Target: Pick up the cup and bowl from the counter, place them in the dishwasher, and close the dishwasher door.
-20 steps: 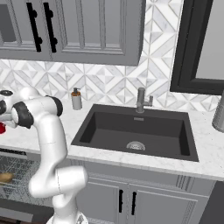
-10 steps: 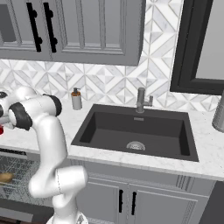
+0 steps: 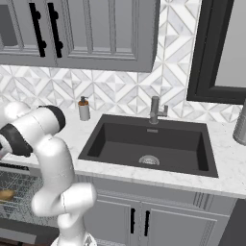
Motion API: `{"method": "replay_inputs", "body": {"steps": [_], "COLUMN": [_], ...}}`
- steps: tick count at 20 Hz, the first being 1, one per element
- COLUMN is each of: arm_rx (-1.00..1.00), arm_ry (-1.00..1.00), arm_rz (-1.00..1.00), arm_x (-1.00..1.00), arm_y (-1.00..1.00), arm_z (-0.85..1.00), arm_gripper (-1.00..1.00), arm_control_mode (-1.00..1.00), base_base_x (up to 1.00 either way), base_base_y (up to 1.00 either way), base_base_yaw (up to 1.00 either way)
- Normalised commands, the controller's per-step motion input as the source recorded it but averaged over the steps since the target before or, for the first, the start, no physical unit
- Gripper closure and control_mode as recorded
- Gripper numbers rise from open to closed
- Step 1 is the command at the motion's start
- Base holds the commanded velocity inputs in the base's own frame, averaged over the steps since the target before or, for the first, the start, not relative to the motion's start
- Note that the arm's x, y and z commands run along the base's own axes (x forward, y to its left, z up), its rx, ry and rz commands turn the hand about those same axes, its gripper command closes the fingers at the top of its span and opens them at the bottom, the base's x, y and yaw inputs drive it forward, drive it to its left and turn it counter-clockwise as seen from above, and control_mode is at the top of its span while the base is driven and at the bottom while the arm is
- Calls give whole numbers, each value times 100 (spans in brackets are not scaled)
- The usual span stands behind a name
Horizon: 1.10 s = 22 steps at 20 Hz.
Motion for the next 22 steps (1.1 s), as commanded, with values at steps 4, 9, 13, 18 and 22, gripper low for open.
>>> {"method": "replay_inputs", "body": {"steps": [4,9,13,18,22], "arm_rx": [0,-4,-14,-23,-32], "arm_ry": [-12,-1,6,21,37], "arm_rz": [0,0,-4,-10,-7], "arm_x": [-71,-72,-59,-19,1], "arm_y": [-5,0,-13,-17,0], "arm_z": [19,65,80,86,59], "arm_gripper": [100,100,100,100,100], "arm_control_mode": [-100,-100,-100,-100,-100], "base_base_x": [0,0,0,0,0], "base_base_y": [0,0,0,0,0], "base_base_yaw": [0,0,0,0,0]}}
